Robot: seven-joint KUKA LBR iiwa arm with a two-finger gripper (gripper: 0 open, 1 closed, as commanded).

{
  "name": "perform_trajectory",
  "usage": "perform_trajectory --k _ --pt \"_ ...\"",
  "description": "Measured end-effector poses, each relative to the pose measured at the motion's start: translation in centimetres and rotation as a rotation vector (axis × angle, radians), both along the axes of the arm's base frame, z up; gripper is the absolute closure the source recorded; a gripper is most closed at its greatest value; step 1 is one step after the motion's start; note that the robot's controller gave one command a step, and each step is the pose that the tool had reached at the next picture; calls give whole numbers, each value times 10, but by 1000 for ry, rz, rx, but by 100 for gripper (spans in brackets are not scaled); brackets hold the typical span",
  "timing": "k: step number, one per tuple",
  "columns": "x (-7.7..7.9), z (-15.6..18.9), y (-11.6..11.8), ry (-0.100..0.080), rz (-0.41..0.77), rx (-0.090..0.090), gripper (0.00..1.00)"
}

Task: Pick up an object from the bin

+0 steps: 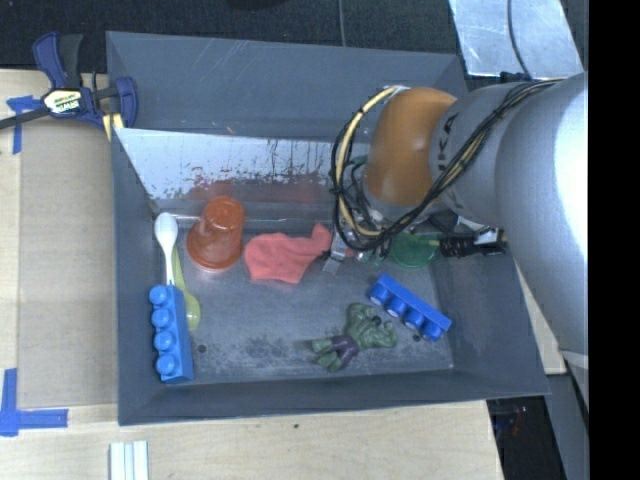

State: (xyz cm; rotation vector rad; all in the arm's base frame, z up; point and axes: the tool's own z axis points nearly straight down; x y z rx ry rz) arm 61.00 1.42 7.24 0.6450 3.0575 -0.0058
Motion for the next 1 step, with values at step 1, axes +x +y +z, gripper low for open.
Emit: perform_trajectory --k 1 --pt "0 0 0 0 1 0 100"
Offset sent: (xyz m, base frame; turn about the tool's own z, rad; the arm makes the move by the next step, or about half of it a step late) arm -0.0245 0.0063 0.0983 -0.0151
